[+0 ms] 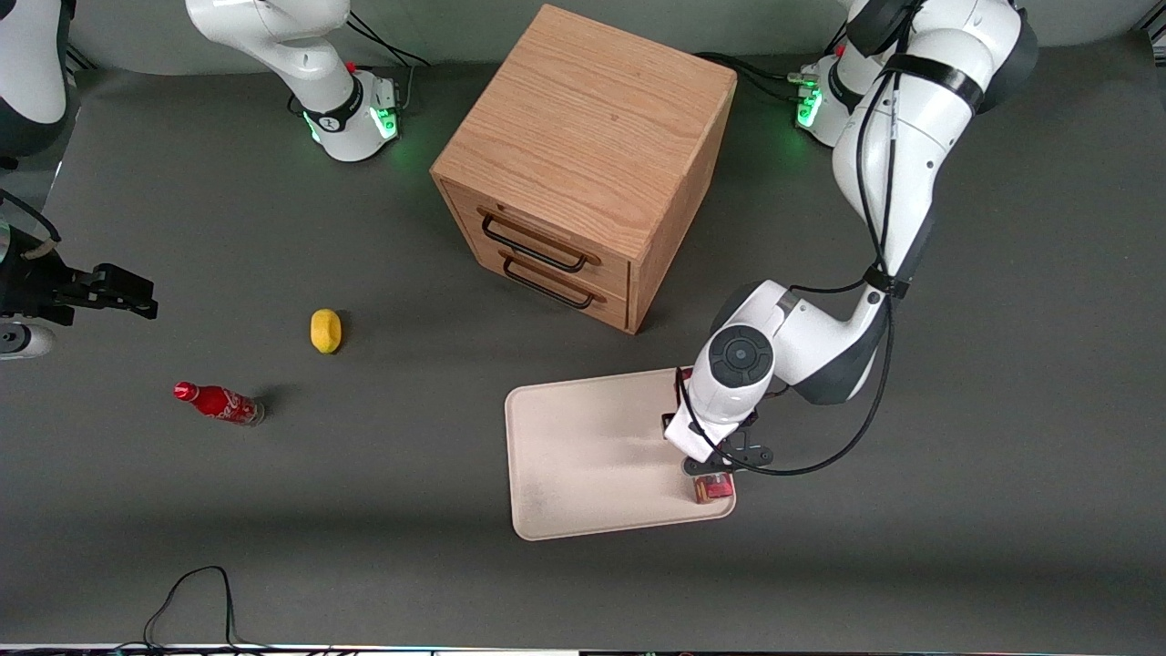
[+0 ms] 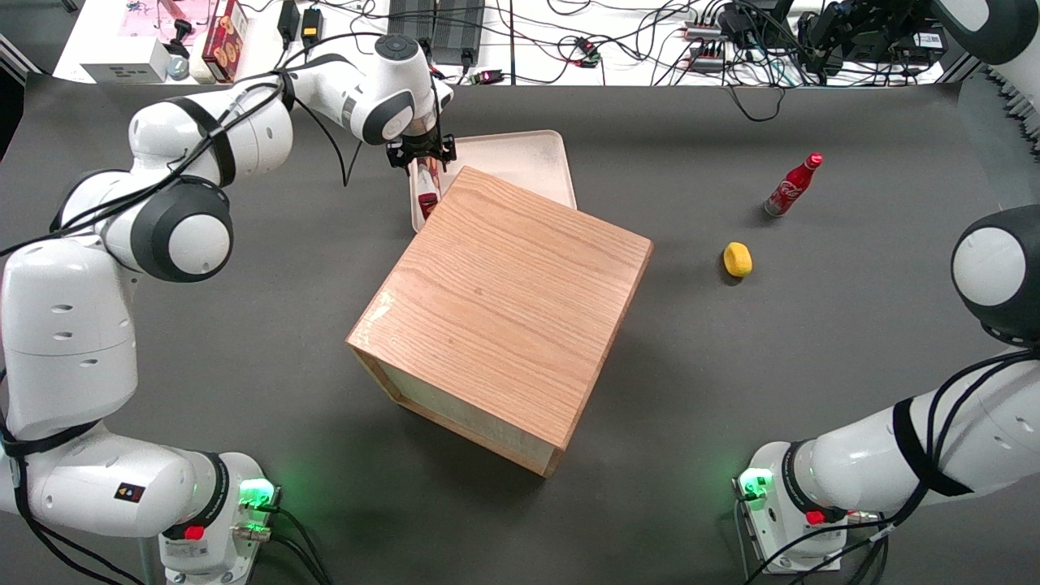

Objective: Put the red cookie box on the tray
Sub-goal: 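Lower the upright box onto the white tray's corner with the left gripper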

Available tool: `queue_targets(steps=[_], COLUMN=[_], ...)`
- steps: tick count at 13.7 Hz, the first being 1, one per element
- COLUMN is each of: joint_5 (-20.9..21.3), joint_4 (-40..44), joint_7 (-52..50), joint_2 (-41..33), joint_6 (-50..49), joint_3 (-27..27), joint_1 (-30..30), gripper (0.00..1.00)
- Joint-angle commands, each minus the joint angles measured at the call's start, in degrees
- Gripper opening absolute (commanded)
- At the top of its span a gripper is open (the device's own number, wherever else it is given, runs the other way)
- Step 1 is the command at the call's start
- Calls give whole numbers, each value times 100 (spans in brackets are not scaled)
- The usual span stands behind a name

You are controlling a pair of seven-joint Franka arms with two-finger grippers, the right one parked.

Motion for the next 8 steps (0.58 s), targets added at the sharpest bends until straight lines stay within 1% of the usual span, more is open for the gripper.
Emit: queue_targets(steps=[1, 4, 6, 8], joint_5=[114, 114, 105, 18], joint_4=[37, 54, 72, 63], joint_7=[-131, -96, -87, 297], joint_2=[6, -37, -177, -563], joint_6=[42, 25, -247, -1026], joint_3=[24, 33, 24, -37], joint_1=[-38, -3, 49, 242], gripper=[100, 100, 100, 100])
